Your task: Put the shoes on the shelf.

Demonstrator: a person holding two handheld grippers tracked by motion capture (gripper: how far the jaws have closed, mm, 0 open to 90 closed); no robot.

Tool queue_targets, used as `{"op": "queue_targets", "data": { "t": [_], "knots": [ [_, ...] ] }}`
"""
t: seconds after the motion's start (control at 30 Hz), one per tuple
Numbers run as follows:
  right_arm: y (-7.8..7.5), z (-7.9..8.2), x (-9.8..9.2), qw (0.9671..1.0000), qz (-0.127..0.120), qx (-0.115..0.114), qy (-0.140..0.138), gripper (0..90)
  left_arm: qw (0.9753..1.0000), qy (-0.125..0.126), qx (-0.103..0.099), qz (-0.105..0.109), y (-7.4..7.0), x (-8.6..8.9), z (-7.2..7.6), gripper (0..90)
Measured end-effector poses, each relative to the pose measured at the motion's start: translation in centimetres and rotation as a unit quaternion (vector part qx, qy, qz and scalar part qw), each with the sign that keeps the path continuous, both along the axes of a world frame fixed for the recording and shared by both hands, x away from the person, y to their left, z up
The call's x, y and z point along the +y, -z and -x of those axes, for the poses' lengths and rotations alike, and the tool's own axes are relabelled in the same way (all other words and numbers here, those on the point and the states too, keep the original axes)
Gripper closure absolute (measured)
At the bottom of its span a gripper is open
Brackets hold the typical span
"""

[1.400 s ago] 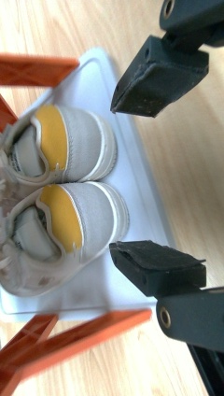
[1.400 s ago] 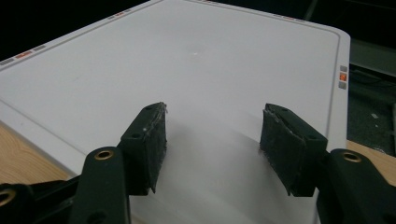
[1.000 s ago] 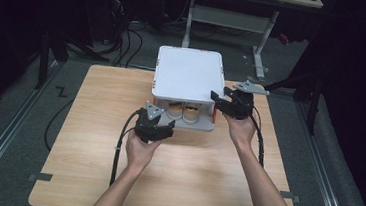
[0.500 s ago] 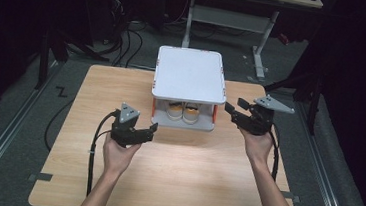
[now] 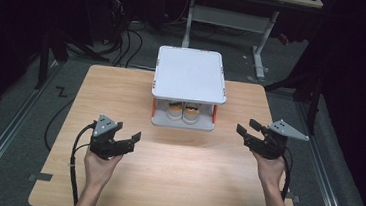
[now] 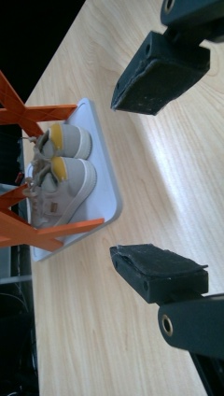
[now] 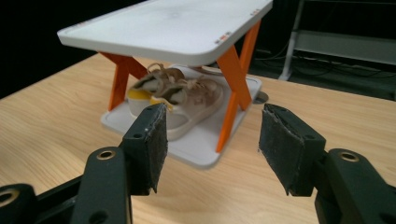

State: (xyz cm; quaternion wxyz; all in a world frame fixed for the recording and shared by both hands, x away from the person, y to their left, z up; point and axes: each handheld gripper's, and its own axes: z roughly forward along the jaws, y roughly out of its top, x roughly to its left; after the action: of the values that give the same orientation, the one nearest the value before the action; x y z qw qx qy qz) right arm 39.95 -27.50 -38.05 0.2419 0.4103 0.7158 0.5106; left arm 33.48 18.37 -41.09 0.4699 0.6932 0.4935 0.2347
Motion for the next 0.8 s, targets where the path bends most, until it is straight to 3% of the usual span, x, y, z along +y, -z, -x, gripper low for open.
{"op": "queue_targets", "data": {
  "t": [0.4, 0.8],
  "knots": [
    [2.6, 2.7, -1.5, 0.9998, 0.006, 0.017, 0.011, 41.5, 0.9999, 0.003, 0.013, -0.001, 1.4, 0.0, 0.8, 24.7],
    [5.6, 3.8, -1.9, 0.9986, 0.018, 0.047, 0.018, 41.5, 0.9993, -0.007, 0.034, -0.015, 3.7, 0.3, 1.0, 24.7]
  ]
}}
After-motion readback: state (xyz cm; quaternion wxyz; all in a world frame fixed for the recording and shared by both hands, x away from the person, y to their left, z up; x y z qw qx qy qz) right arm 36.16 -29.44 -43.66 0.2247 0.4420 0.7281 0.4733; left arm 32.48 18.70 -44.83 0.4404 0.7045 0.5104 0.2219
